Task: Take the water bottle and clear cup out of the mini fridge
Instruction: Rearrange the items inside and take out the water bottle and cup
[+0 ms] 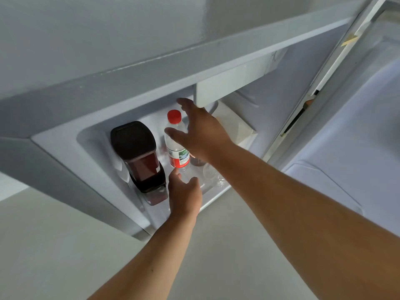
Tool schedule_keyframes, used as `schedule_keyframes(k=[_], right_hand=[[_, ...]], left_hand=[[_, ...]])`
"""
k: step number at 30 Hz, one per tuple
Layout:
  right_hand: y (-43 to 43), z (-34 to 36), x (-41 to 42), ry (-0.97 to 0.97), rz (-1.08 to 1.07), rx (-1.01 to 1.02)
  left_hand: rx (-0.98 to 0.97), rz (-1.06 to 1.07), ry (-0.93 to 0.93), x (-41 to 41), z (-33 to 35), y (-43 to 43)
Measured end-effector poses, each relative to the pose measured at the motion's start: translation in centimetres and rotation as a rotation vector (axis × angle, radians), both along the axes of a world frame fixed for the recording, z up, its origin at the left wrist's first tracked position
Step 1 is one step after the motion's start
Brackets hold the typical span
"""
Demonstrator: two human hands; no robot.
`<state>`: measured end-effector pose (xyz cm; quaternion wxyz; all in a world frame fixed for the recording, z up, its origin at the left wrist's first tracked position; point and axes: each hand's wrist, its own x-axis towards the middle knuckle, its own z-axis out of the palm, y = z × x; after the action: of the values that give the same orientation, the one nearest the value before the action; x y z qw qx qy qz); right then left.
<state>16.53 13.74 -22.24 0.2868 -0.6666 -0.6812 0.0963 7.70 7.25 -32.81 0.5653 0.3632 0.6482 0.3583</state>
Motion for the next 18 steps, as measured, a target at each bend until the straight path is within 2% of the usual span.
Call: schedule_keyframes(k=[4, 12, 18], right_hand=[[2.2, 0.9, -0.1, -0.081, 0.076, -0.173], [0.7, 1.8, 1.3, -0.157, 0.19, -0.193], [-1.6, 2.4, 2.9, -0.199, 0.242, -0.207]], left_hand=[[0.003, -0.018, 0.002, -0.6, 0.1, -0.2], [0.05, -0.033, 0.013, -0.9, -0.2, -0.6], [0.131, -0.051, 0.134, -0.5, -0.5, -1.2]])
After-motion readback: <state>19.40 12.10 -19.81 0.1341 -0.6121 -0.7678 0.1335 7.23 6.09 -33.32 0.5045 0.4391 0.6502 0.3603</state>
